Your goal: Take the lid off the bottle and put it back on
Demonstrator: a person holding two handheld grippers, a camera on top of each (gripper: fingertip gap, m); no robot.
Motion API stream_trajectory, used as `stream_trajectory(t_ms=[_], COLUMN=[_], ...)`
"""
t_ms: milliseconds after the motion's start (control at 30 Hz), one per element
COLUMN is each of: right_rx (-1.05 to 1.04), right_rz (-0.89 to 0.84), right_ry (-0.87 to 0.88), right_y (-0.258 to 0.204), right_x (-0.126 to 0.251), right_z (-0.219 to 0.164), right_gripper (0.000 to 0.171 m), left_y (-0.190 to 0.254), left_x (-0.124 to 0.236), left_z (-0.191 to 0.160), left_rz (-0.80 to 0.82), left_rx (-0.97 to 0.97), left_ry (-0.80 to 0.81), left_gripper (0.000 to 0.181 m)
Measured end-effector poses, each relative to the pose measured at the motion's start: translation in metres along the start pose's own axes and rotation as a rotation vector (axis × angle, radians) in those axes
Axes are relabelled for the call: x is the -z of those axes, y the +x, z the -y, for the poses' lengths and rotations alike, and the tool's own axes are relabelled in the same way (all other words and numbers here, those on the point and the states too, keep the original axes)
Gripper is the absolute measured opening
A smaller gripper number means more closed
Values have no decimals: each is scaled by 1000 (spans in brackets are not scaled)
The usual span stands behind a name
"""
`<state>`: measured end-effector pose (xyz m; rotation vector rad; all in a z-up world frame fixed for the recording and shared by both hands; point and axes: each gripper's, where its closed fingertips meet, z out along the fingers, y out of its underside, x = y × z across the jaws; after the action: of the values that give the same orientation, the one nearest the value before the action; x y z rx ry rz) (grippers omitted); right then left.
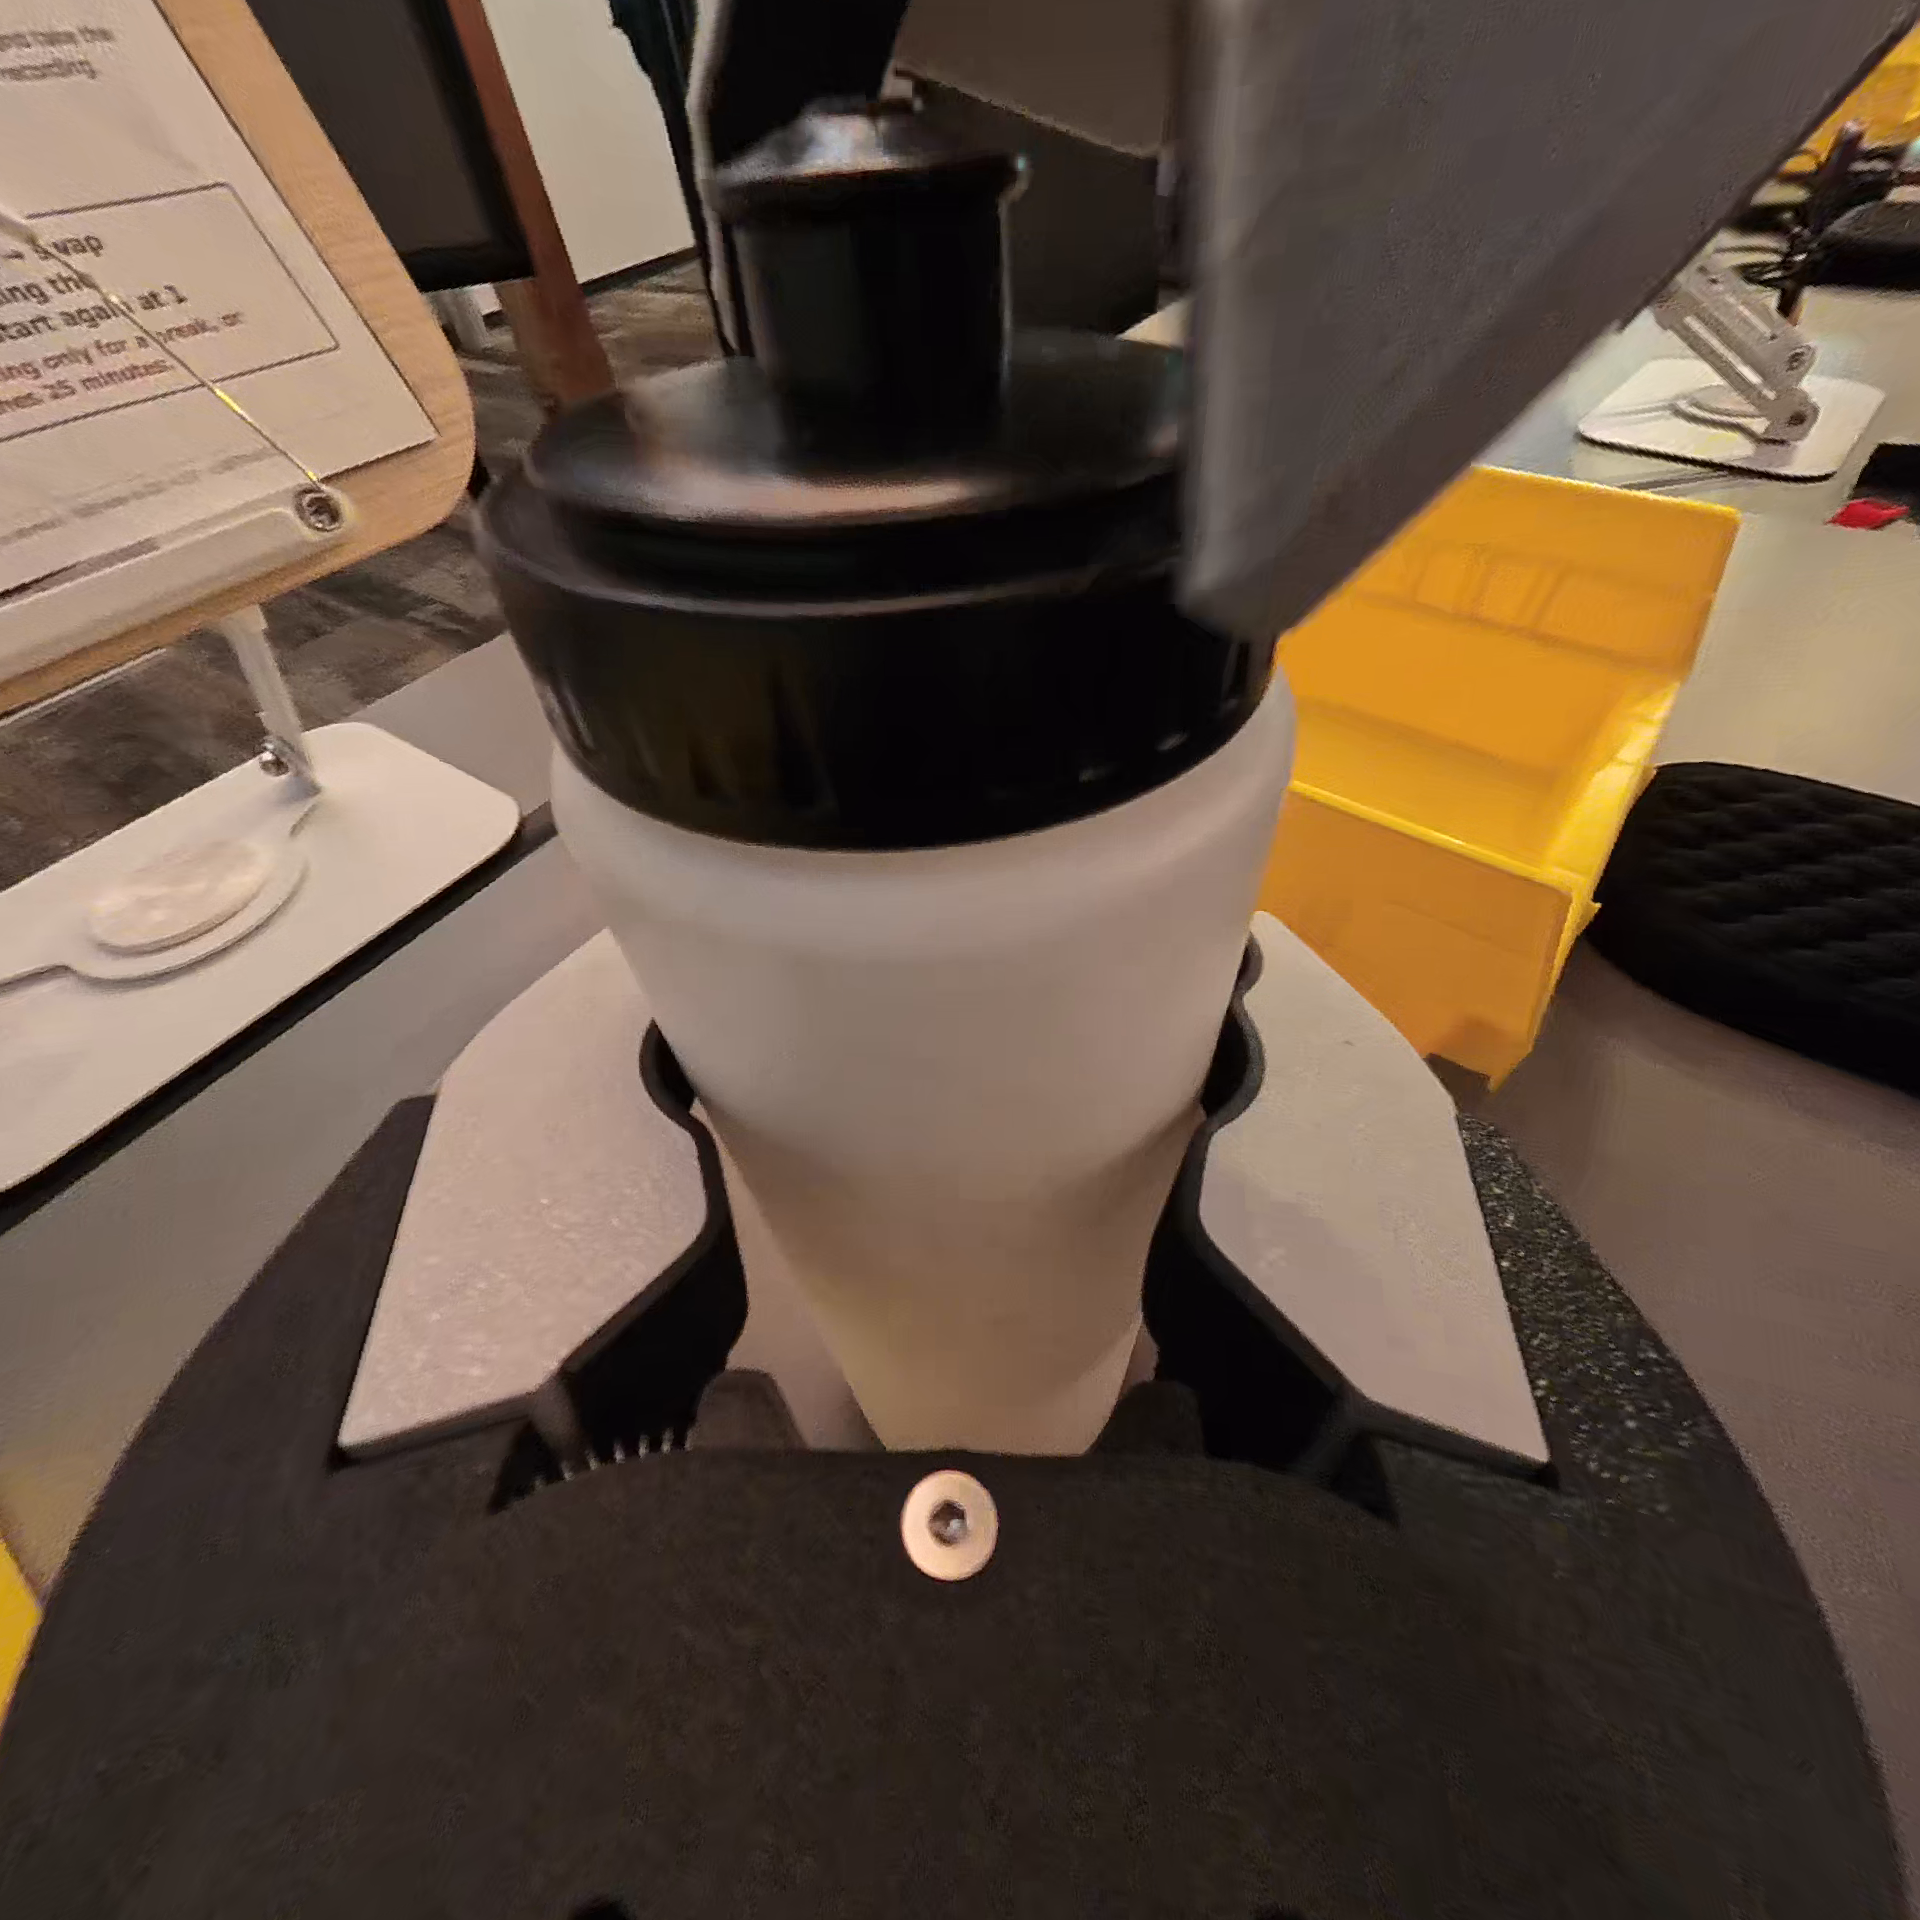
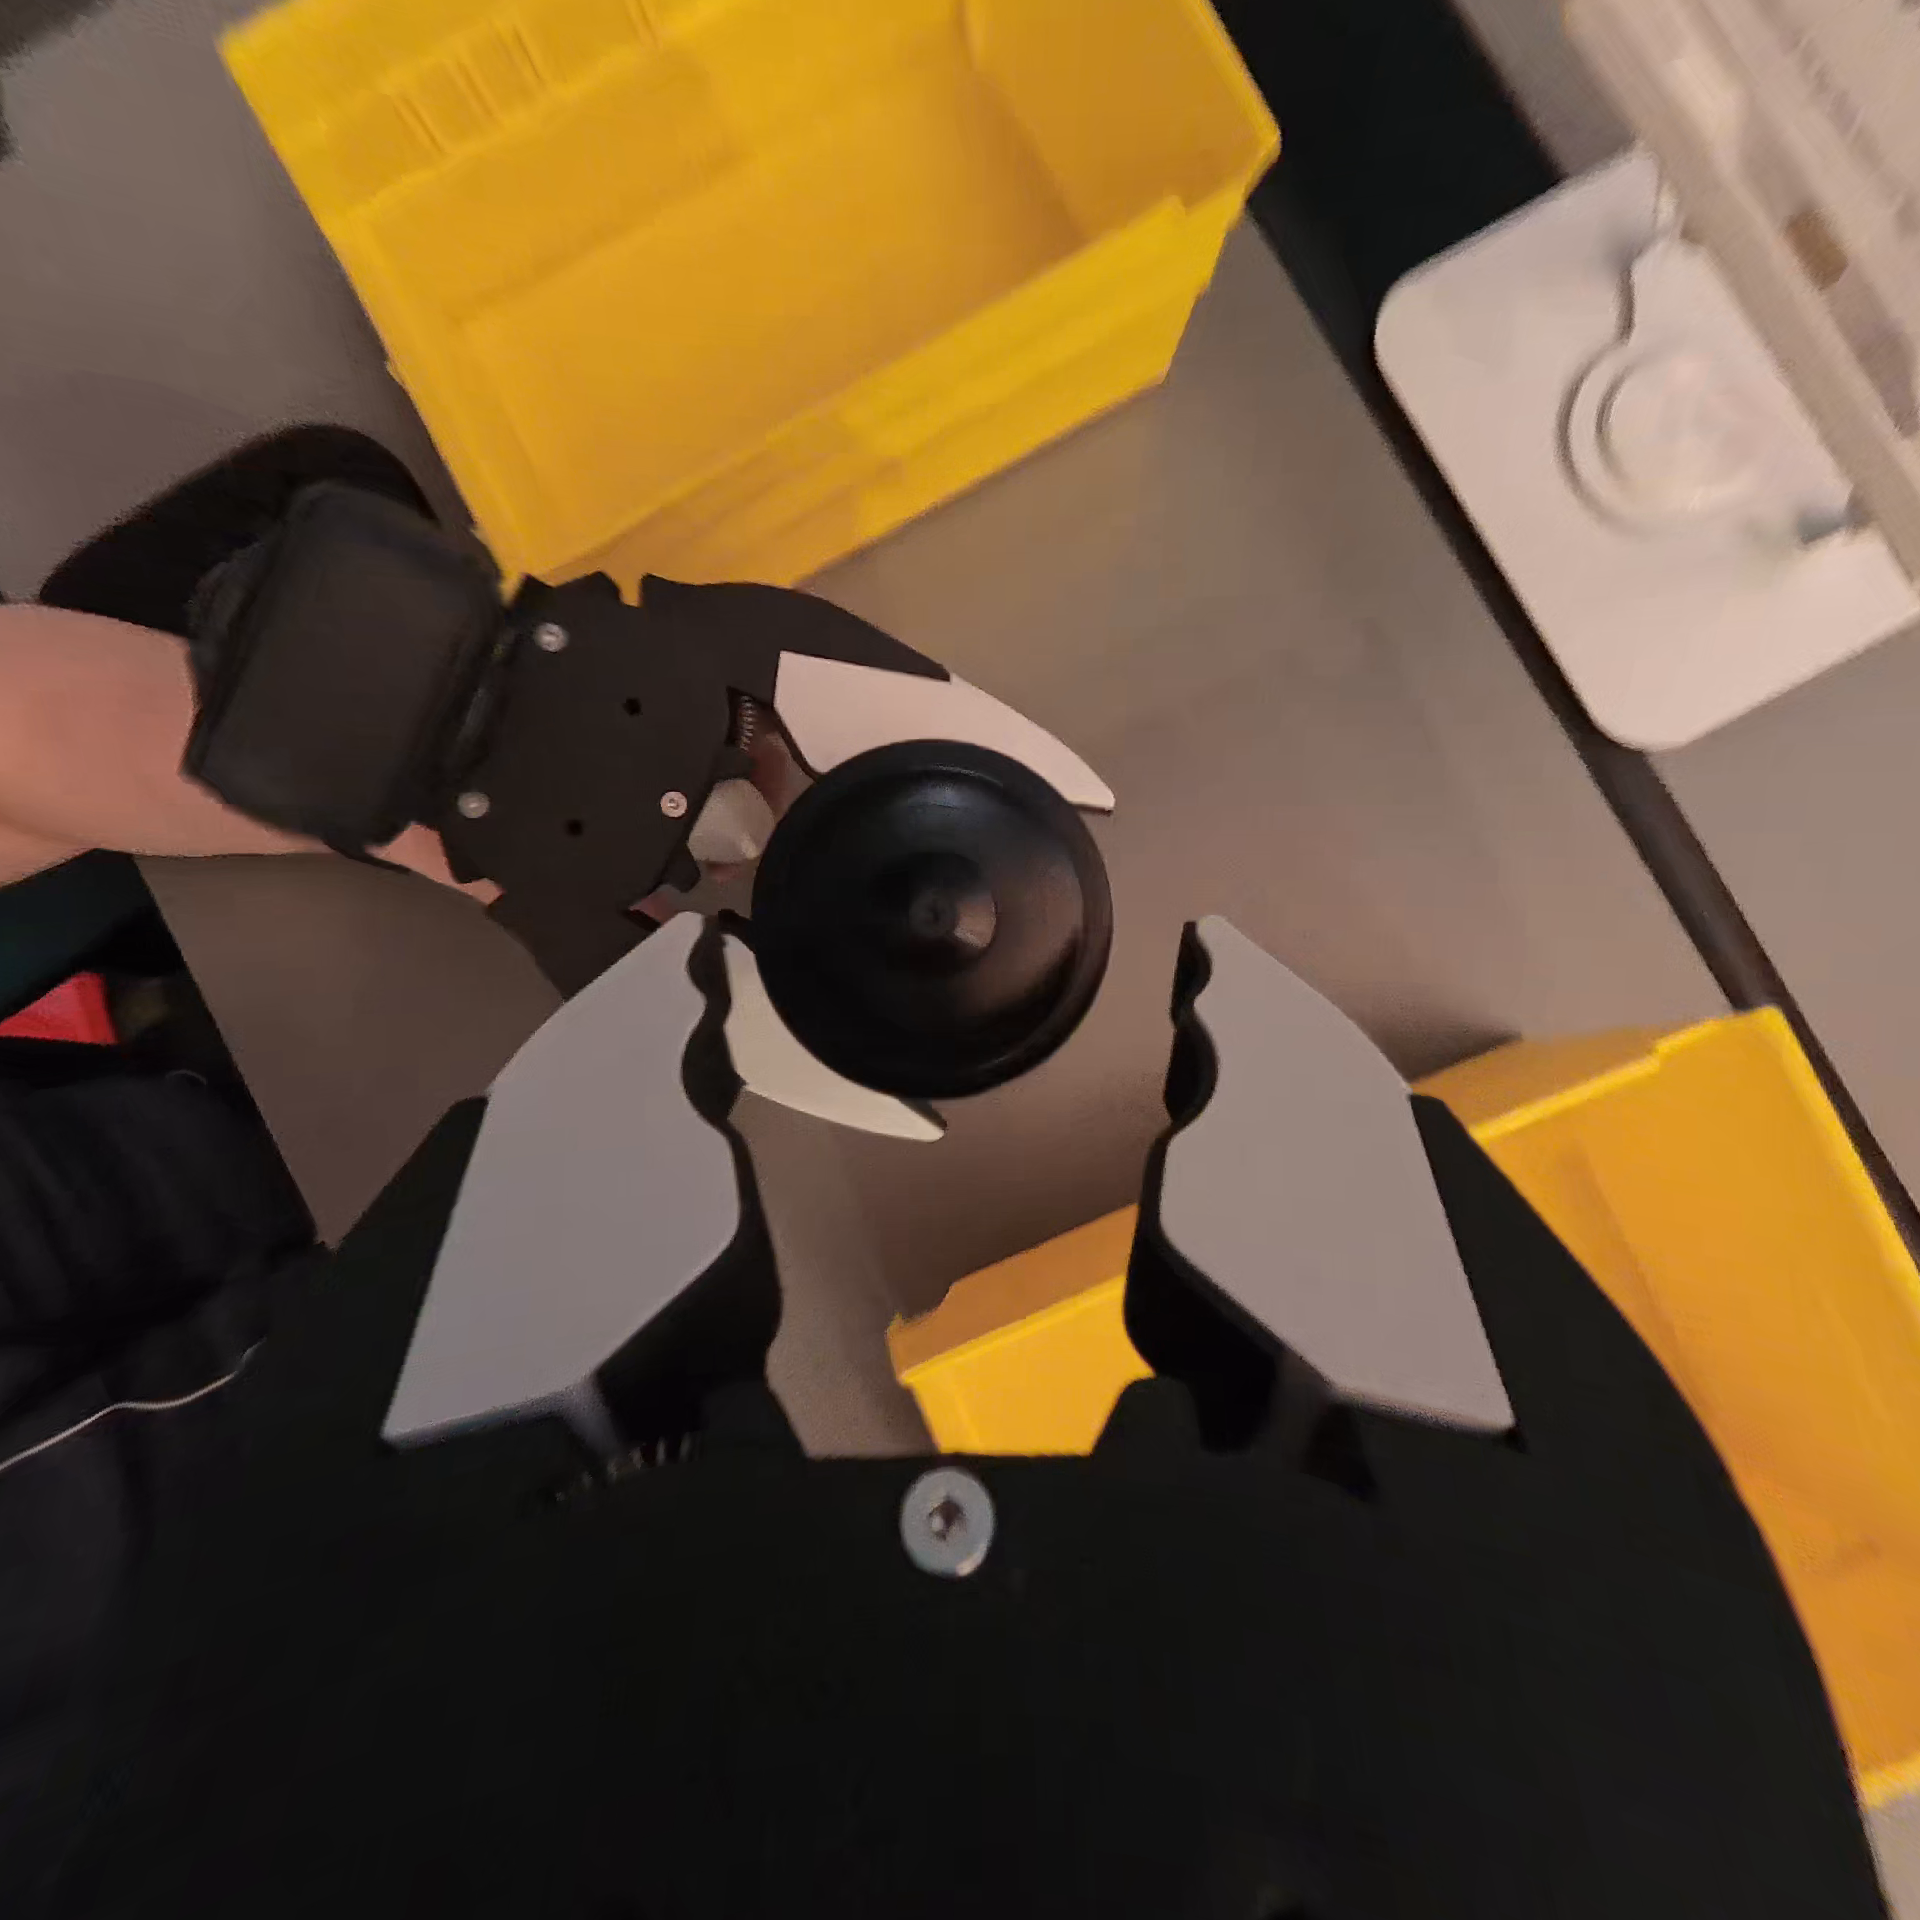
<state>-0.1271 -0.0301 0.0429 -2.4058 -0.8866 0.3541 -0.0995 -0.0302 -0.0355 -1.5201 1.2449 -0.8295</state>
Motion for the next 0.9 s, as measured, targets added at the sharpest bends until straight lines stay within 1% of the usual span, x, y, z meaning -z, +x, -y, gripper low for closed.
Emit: stream_trajectory(t_ms=[67, 100, 167, 200, 233, 300, 333, 367, 400, 467, 533, 600, 633, 667, 700, 733, 767, 800, 833, 900], right_rx=[-20, -36, -17, 34, 118, 382, 523, 618, 634, 472, 203, -16, -80, -111, -116, -126, -130, -103, -37, 194], right_rz=[-44, -33, -66, -64, -47, 5, 23, 31, 34, 33, 16, 19, -3, -39, -81, -80, -63, -69, -62, -17], right_ry=[-107, -164, -266, -322, -375, -436, -439, -426, -394, -353, -330, -327, -348, -407, -466, -490, -503, -518, -535, -548], right_y=[-1, -6, -8, -11, -13, -19, -19, -20, -21, -23, -22, -24, -21, -16, -11, -12, -16, -16, -16, -17], right_x=[-7, -10, -13, -13, -13, -13, -12, -12, -11, -9, -4, -4, -7, -9, -11, -16, -20, -21, -21, -20], right_z=[1, 0, -1, -3, -4, -7, -8, -8, -5, 4, 14, 17, 14, 5, -4, -9, -11, -12, -12, -12], right_gripper=[76, 70, 71, 71, 71, 71, 71, 72, 70, 69, 76, 75, 75, 76, 80, 81, 75, 76, 76, 76], left_y=[1, 1, 2, 4, 6, 10, 11, 11, 10, 9, 9, 9, 8, 8, 8, 8, 8, 8, 8, 9], left_x=[2, 2, 4, 5, 6, 7, 7, 7, 8, 8, 8, 7, 7, 6, 6, 6, 6, 6, 6, 6], left_z=[-1, -1, -3, -3, -3, -3, -3, -3, -3, -2, -3, -3, -3, -3, -2, -3, -3, -3, -3, -2], left_rz=[1, -2, -20, -37, -54, -78, -85, -88, -87, -84, -70, -53, -47, -43, -42, -43, -44, -45, -49, -57], left_rx=[5, 5, 0, -11, -21, -33, -37, -32, -21, -15, -21, -25, -21, -21, -20, -20, -21, -24, -27, -29], left_ry=[-3, -1, 2, 7, 12, 23, 27, 33, 41, 47, 39, 35, 36, 37, 38, 38, 36, 36, 38, 38], left_gripper=[98, 98, 98, 98, 98, 98, 98, 98, 98, 98, 98, 99, 99, 99, 99, 99, 99, 99, 98, 99])
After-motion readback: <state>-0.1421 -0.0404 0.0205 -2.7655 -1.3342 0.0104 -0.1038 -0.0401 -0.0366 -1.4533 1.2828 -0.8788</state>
